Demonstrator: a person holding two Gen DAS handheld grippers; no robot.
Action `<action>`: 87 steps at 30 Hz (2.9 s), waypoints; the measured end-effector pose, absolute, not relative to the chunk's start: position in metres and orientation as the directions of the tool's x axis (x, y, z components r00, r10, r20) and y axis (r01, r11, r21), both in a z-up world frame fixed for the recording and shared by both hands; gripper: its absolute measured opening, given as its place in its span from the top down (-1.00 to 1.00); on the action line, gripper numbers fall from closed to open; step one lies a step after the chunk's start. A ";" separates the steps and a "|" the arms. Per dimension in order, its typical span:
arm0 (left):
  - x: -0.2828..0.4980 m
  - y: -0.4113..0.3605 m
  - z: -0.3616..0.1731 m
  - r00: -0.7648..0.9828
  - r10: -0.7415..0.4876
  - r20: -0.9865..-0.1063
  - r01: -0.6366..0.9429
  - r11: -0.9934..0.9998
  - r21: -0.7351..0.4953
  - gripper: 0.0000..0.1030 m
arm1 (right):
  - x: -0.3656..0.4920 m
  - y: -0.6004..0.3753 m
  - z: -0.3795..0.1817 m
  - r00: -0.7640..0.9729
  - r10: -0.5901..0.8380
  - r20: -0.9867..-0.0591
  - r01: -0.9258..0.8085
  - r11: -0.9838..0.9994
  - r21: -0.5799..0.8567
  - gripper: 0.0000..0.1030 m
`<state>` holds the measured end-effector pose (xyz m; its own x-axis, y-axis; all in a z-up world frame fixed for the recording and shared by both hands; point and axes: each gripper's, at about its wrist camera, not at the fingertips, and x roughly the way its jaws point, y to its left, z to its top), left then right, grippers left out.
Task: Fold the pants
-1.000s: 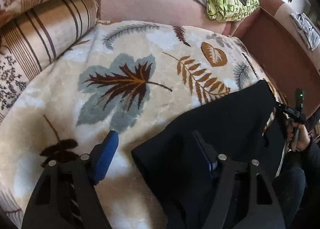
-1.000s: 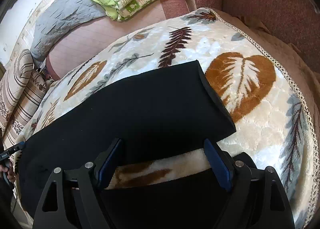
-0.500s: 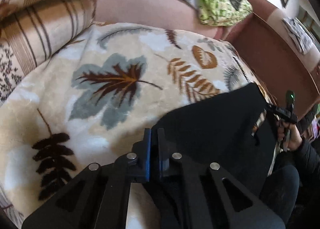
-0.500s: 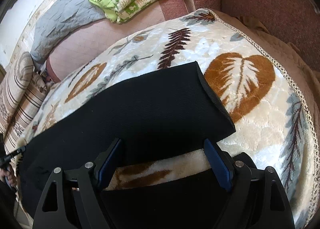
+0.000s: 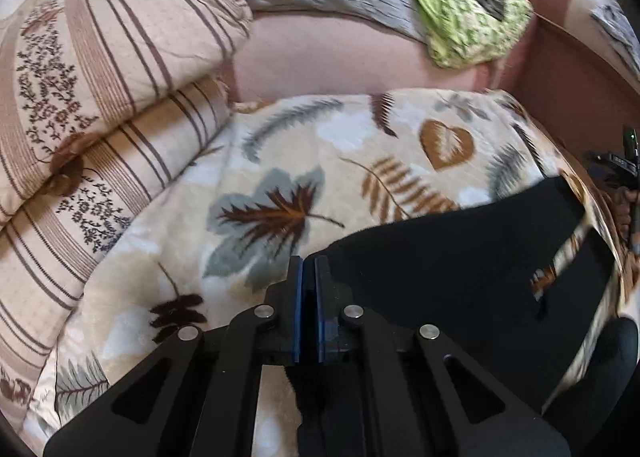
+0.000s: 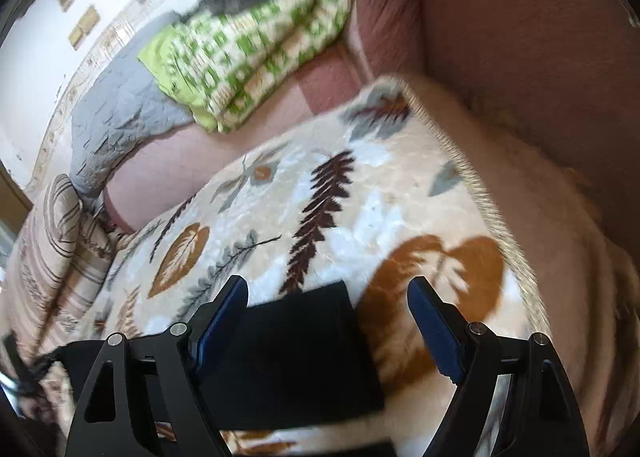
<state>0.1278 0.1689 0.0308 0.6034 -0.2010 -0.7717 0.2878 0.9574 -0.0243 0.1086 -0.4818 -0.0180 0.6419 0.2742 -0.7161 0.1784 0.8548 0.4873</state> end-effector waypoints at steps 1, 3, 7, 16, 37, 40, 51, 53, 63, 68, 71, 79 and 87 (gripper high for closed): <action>0.129 0.167 0.030 0.607 -0.192 -0.771 0.274 0.962 -0.023 0.94 | 0.121 -0.484 -0.026 0.595 0.322 -0.736 0.180 0.840 0.512 -0.56; 0.136 0.164 0.028 0.611 -0.169 -0.774 0.240 0.971 -0.023 0.94 | 0.137 -0.483 -0.039 0.532 0.371 -0.761 0.177 0.830 0.529 -0.25; 0.146 0.163 0.025 0.609 -0.148 -0.779 0.204 0.979 -0.026 0.94 | 0.157 -0.473 -0.053 0.451 0.338 -0.826 0.158 0.881 0.446 0.17; 0.154 0.172 0.022 0.601 -0.165 -0.782 0.160 0.983 -0.085 0.95 | 0.160 -0.467 -0.065 0.448 0.361 -0.818 0.115 0.884 0.453 0.98; 0.082 0.159 0.051 0.672 -0.229 -0.704 0.348 0.937 0.028 0.95 | 0.053 -0.457 0.009 0.650 0.345 -0.677 -0.186 0.936 0.298 0.99; 0.055 0.160 0.049 0.679 -0.231 -0.696 0.373 0.926 0.057 0.95 | 0.029 -0.452 0.005 0.640 0.354 -0.682 -0.219 0.935 0.280 0.99; -0.025 0.201 0.021 0.700 -0.265 -0.663 0.342 0.940 -0.014 0.94 | -0.069 -0.464 -0.017 0.642 0.353 -0.680 -0.233 0.936 0.265 0.99; -0.040 0.201 0.011 0.691 -0.284 -0.664 0.368 0.930 -0.015 0.94 | -0.080 -0.467 -0.026 0.631 0.348 -0.694 -0.225 0.937 0.265 0.99; -0.082 0.206 -0.024 0.622 -0.336 -0.707 0.416 0.907 -0.065 0.93 | -0.091 -0.463 -0.044 0.612 0.325 -0.721 -0.203 0.946 0.254 0.99; -0.099 0.229 -0.018 0.654 -0.339 -0.677 0.279 0.939 -0.201 0.60 | -0.091 -0.463 -0.045 0.612 0.320 -0.723 -0.201 0.947 0.249 0.99; -0.104 0.245 -0.016 0.622 -0.487 -0.613 0.204 0.857 -0.473 -0.07 | -0.093 -0.462 -0.046 0.615 0.321 -0.720 -0.195 0.947 0.255 0.99; -0.081 0.276 -0.058 0.609 -0.680 -0.407 -0.160 0.397 -0.904 -0.20 | -0.092 -0.460 -0.051 0.619 0.317 -0.718 -0.177 0.948 0.266 0.98; -0.072 0.269 -0.083 0.606 -0.685 -0.404 -0.287 0.284 -0.915 -0.18 | -0.092 -0.459 -0.052 0.619 0.318 -0.718 -0.176 0.947 0.268 0.98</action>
